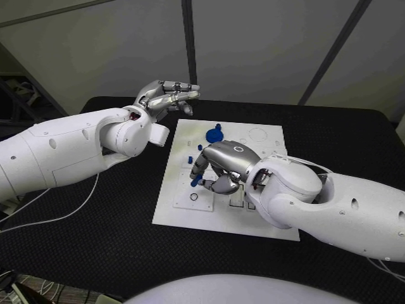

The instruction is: Assemble the parts on the task board

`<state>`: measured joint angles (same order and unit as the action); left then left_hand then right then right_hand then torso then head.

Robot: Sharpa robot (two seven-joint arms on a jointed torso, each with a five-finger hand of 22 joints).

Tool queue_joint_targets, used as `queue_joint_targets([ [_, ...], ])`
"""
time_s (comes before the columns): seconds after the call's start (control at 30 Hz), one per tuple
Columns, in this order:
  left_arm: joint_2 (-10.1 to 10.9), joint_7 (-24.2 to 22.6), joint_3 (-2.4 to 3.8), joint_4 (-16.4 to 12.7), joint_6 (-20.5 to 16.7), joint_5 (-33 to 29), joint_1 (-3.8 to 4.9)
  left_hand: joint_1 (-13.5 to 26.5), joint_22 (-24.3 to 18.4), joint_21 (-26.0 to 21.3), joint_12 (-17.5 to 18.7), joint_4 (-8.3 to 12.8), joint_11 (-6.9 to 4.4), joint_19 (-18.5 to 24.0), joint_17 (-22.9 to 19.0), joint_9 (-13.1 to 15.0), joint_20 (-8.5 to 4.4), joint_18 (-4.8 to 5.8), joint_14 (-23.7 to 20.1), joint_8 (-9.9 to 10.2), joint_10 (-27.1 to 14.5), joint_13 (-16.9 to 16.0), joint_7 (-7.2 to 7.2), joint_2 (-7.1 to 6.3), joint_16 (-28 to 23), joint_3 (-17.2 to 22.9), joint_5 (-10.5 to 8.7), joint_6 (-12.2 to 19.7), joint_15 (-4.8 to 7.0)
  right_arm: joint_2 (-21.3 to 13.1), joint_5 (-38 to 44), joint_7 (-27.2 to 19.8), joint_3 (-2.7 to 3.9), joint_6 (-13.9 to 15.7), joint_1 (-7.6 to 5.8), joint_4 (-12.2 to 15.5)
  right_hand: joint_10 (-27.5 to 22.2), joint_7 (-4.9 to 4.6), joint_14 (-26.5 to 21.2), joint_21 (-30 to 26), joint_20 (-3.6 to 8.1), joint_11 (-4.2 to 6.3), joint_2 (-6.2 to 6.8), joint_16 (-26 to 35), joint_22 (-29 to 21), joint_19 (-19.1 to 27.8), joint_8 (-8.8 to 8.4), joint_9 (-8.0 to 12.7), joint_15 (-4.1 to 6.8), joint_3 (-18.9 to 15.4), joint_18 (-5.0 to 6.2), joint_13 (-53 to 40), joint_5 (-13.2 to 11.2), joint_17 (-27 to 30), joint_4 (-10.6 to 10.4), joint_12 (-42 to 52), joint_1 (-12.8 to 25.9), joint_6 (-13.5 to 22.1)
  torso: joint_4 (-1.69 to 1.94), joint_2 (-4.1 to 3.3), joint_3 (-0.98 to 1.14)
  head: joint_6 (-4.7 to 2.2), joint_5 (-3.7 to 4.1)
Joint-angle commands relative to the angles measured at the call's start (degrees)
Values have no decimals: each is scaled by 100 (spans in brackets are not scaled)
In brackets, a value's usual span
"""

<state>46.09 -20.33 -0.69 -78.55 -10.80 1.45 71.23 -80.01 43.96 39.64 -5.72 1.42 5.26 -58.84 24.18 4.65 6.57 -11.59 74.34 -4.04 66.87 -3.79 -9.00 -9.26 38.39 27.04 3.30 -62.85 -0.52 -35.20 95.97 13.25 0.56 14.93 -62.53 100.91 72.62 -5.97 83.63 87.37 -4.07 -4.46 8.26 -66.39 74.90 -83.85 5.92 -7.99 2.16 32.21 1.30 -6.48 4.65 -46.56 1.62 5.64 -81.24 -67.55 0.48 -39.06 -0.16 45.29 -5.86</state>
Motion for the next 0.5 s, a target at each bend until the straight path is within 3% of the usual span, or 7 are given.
queue_joint_targets([
  [0.03, -10, -10, 6, 4, 78, -16, 8, -4, -8, -39, 14, 28, 33, 18, -10, 2, -12, 113, 2, 21, -21, 6, -31, 65, -43, 3, 14, 30, 5, 49, -43, -195, -33, -72, -5, -71, 240, -18, 5, 6, 45, 228, -35, -33, 1291, -479, -25, -7, 44, 3, -57, -9, 28, -4, 43, -9, 13, 5, -2, 7, 5, 18, -23],
  [0.1, -16, -9, 6, 5, 81, -16, 8, -5, -8, -39, 14, 29, 33, 18, -11, 2, -12, 112, 2, 21, -22, 6, -32, 65, -44, 3, 14, 30, 5, 109, -13, -204, -80, -110, 1, -158, 238, -19, 5, 6, 45, 227, -37, -38, 1291, -479, -29, -9, 44, 6, -57, -11, 29, -9, 49, -15, 12, 9, -3, 9, 2, 25, -29],
  [0.5, -28, -1, 6, 12, 87, -16, 8, -5, -8, -39, 14, 29, 33, 18, -11, 2, -12, 112, 2, 21, -22, 6, -32, 65, -44, 3, 14, 30, 5, 208, 46, -231, -208, -279, 10, -346, 236, -21, 4, 3, 45, 225, -42, -38, 1289, -477, -34, -11, 43, 10, -56, -13, 32, -5, 55, -22, 12, 12, -10, 6, 3, 55, -71],
])
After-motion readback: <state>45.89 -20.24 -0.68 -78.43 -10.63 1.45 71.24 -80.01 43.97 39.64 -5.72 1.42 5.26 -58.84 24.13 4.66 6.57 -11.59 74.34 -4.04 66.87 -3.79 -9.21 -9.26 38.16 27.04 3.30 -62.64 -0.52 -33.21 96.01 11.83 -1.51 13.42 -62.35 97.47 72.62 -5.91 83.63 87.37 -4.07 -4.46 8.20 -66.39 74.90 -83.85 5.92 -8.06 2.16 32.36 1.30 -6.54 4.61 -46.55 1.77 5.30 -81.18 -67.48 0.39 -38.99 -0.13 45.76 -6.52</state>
